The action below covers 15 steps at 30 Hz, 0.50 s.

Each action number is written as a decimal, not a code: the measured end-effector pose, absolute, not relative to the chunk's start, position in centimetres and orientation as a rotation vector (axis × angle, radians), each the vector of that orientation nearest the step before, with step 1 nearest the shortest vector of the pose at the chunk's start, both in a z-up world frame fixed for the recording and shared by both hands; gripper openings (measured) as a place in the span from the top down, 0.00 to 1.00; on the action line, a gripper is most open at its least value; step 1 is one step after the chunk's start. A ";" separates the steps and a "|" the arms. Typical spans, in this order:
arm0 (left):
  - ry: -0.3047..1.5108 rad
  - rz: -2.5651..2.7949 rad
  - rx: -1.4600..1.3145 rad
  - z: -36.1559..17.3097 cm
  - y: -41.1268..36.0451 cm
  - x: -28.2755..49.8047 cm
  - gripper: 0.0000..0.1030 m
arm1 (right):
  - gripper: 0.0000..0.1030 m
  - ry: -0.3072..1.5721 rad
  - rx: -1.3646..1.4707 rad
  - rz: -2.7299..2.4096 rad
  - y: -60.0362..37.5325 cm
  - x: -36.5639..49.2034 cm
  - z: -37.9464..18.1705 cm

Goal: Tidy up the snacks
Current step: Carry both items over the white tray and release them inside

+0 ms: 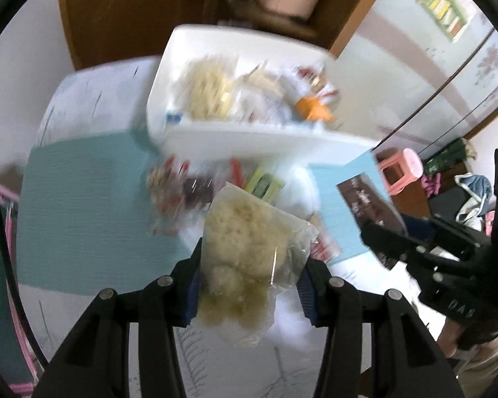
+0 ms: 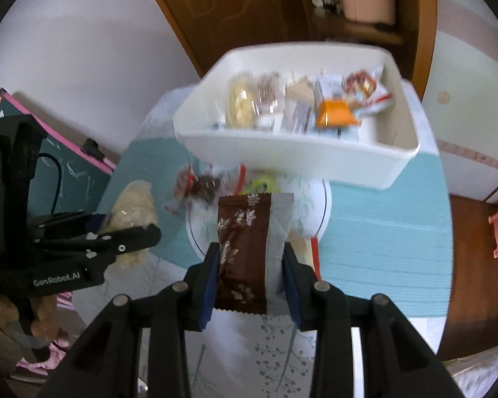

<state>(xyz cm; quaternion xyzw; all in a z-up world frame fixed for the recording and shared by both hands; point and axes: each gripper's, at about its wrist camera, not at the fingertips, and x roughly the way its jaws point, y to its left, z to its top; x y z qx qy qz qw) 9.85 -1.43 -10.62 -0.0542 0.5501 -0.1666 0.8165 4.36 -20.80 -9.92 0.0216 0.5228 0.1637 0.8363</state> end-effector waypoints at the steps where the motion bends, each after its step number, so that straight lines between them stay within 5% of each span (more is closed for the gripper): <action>1: 1.156 -0.363 -0.119 -9.8 -1.7 10.2 0.55 | 0.66 1.088 0.047 0.343 -20.9 4.3 -9.2; 15: 0.917 -0.359 -0.149 1.6 -1.4 15.3 0.55 | 0.65 0.747 0.049 0.272 -20.3 6.6 2.2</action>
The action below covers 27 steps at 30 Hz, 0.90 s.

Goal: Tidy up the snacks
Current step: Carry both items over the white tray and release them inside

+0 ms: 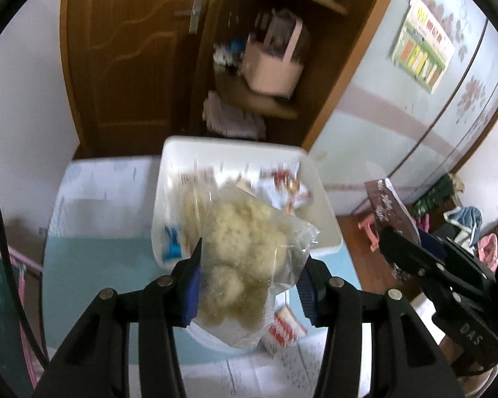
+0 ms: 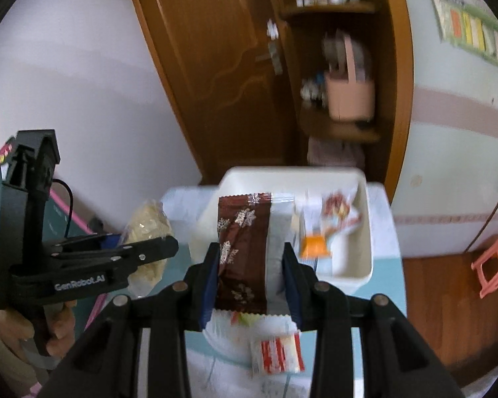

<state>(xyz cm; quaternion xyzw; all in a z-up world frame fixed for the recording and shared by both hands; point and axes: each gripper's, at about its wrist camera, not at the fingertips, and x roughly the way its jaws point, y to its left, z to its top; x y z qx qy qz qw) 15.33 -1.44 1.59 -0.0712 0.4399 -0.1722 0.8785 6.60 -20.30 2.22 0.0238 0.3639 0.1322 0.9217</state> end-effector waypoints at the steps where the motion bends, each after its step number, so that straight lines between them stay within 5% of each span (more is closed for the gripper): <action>1: 0.902 -0.357 -0.149 2.3 -1.4 15.7 0.55 | 0.65 0.730 0.046 0.270 -20.2 6.9 2.8; 13: 0.815 -0.288 -0.139 6.2 -0.8 21.9 0.55 | 0.65 0.654 0.079 0.198 -19.6 13.4 6.8; 27: 0.926 -0.191 -0.081 0.2 -1.7 29.0 0.53 | 0.64 0.813 0.033 0.104 -19.2 20.5 1.2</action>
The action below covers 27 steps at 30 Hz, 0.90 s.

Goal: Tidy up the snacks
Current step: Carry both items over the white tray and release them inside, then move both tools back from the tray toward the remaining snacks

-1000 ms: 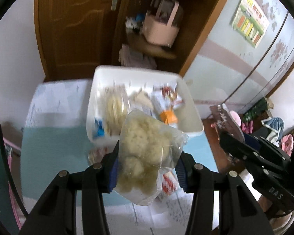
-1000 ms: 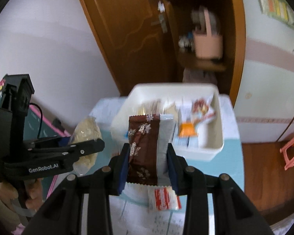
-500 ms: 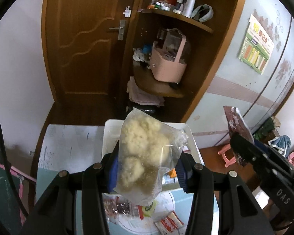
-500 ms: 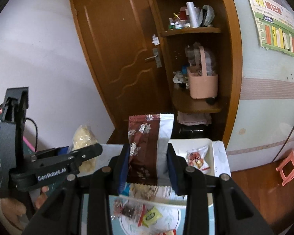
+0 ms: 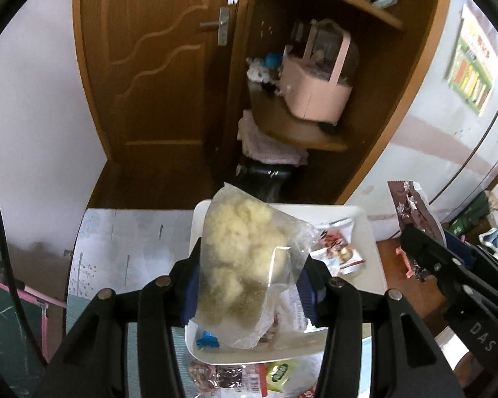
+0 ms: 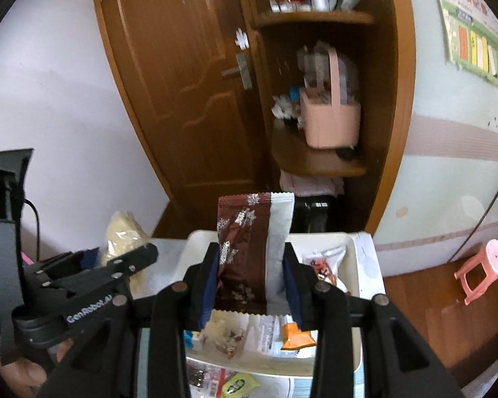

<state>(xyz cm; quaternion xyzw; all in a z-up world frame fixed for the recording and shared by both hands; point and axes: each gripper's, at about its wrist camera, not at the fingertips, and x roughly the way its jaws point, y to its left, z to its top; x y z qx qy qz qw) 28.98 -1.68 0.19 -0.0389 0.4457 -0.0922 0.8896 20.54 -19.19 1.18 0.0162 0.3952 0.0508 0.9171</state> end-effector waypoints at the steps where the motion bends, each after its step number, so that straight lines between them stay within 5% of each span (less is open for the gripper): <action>1: 0.936 -0.183 -0.074 -0.3 -1.8 29.3 0.49 | 0.64 0.830 0.029 0.101 -19.3 21.0 0.5; 4: 0.955 -0.153 -0.043 -1.7 -1.8 29.9 0.10 | 0.63 0.903 0.017 0.071 -19.6 22.0 -2.0; 5: 0.954 -0.153 -0.043 -2.1 -1.7 29.9 0.05 | 0.61 0.933 0.019 0.072 -19.8 22.3 -2.8; 7: 0.967 -0.149 -0.038 -2.7 -1.6 30.1 0.04 | 0.37 0.974 0.005 0.068 -19.9 22.4 -4.1; 9: 0.988 -0.133 -0.028 -3.4 -1.5 30.3 0.04 | 0.24 0.980 -0.026 0.056 -19.9 22.1 -5.0; 27: 0.963 -0.116 -0.039 -2.7 -2.0 28.0 0.03 | 0.23 0.998 0.016 0.070 -20.9 20.3 -5.1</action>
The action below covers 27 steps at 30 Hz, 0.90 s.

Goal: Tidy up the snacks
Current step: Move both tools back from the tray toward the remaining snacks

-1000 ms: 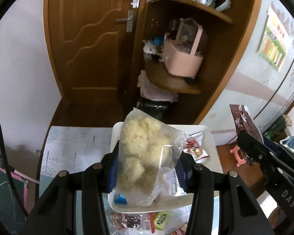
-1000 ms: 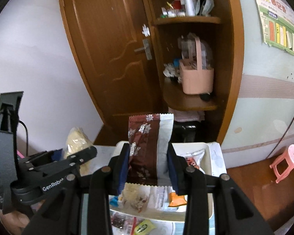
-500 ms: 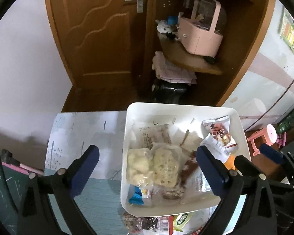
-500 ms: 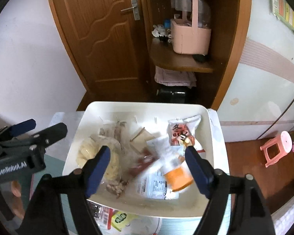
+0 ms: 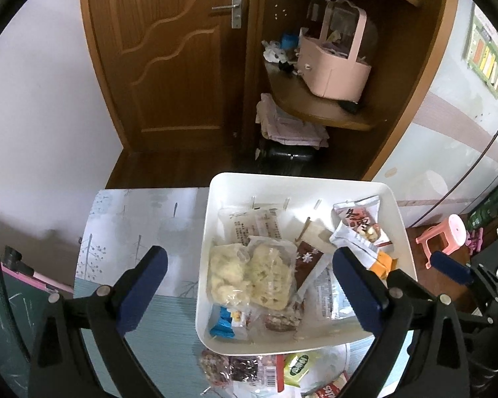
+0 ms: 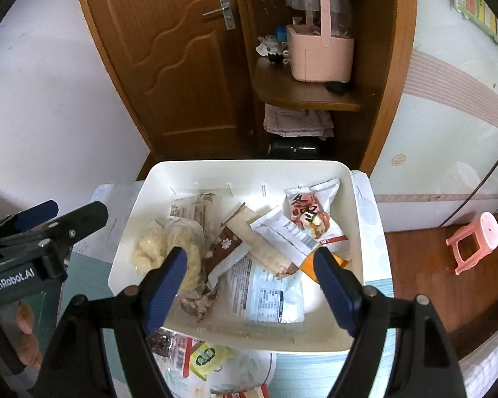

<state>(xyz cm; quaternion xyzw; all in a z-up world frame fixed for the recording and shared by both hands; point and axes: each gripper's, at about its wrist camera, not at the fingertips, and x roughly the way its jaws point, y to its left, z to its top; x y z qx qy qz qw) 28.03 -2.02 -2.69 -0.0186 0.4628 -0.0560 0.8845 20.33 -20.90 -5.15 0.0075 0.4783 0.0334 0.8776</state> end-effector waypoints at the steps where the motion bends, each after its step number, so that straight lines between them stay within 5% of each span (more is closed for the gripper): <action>1: 0.959 -0.115 -0.037 -2.5 -2.1 27.8 0.03 | 0.23 0.994 0.019 0.072 -21.0 20.1 -5.0; 15: 0.900 -0.160 -0.023 -0.1 -3.4 23.4 0.03 | 0.23 0.956 0.003 0.089 -22.3 15.9 -3.0; 27: 0.904 -0.255 0.187 -3.3 -4.2 16.8 0.03 | 0.23 0.991 -0.049 0.130 -23.2 9.6 -6.2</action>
